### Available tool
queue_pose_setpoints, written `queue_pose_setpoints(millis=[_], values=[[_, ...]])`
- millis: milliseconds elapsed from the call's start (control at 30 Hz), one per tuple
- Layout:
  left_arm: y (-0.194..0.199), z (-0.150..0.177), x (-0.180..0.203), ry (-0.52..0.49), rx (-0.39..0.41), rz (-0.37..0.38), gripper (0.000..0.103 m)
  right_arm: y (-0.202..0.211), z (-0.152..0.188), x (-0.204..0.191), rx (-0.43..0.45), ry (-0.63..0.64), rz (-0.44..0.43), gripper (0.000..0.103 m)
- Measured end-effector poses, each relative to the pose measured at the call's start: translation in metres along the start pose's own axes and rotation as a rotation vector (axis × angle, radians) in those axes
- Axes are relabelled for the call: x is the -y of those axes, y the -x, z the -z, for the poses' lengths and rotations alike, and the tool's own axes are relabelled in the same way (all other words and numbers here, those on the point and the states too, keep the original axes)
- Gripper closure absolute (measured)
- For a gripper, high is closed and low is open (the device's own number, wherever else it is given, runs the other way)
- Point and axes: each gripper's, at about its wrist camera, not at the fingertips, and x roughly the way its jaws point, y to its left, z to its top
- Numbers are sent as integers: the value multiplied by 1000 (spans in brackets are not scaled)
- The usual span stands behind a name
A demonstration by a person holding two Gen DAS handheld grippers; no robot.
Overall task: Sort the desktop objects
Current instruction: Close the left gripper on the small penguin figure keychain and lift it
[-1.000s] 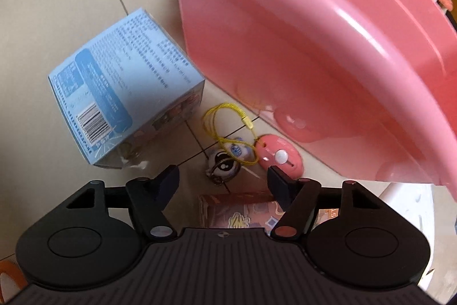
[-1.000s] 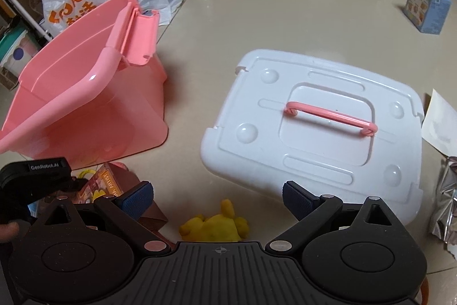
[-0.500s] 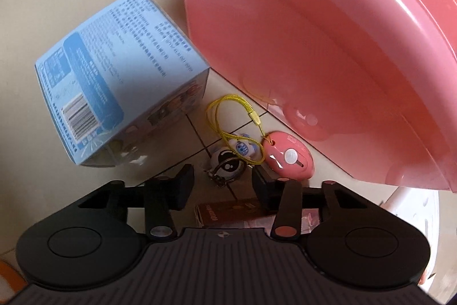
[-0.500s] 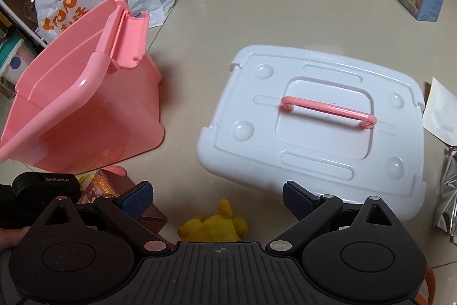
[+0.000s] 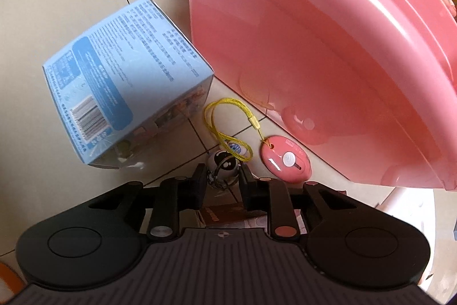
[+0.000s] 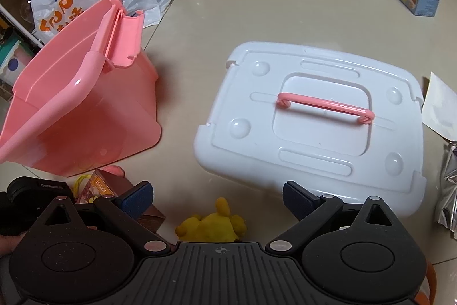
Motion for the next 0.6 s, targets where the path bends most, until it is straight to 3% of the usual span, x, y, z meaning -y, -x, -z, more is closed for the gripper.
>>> queue_pose_setpoints(millis=[167,233,333,367,600], values=[[20,5,1,3,16,18,79,3,0,-3,5,5,-5,6],[27,-25,-18,0,26,22,79,5,0,-5,8,10,-8,6],[43,-31,-22,1,44,27,79,10,0,-8,12,18,-13,6],[39,-20,-30,0,54,33,79,11,0,-9,14,21,-15,6],[91,-21,-31,-19,121,75,79,28,-1,-15,31,21,-27,6]])
